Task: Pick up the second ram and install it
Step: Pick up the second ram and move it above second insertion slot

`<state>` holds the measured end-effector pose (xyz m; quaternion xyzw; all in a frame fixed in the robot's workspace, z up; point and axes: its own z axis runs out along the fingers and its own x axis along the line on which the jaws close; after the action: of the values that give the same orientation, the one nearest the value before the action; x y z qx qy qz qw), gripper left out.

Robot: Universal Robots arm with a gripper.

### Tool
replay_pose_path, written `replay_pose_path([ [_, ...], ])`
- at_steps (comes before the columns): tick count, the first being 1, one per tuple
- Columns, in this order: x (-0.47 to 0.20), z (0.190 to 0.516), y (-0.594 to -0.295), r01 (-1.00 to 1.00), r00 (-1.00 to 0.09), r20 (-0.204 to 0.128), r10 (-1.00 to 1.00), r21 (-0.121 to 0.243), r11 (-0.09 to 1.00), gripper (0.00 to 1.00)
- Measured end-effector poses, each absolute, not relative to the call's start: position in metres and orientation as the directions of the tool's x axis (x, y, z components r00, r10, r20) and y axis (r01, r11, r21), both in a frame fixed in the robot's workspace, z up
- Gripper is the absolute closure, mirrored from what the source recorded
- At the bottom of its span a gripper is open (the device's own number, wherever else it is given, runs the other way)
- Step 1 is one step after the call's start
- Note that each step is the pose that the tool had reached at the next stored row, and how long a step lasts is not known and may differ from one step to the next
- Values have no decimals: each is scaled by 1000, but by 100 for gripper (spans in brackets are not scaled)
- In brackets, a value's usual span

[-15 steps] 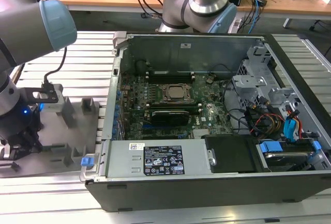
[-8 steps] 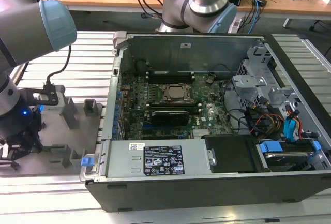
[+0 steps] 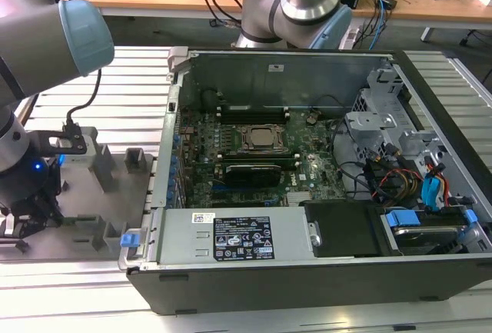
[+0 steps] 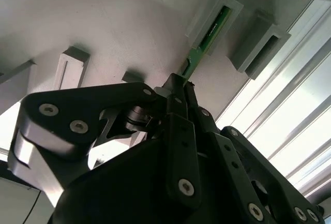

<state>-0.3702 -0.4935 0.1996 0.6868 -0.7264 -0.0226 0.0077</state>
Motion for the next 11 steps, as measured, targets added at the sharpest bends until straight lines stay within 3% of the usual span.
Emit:
replay_pose_path([
  [11,-370,203,-494,-998,-55,-20,-998,43,54,86],
])
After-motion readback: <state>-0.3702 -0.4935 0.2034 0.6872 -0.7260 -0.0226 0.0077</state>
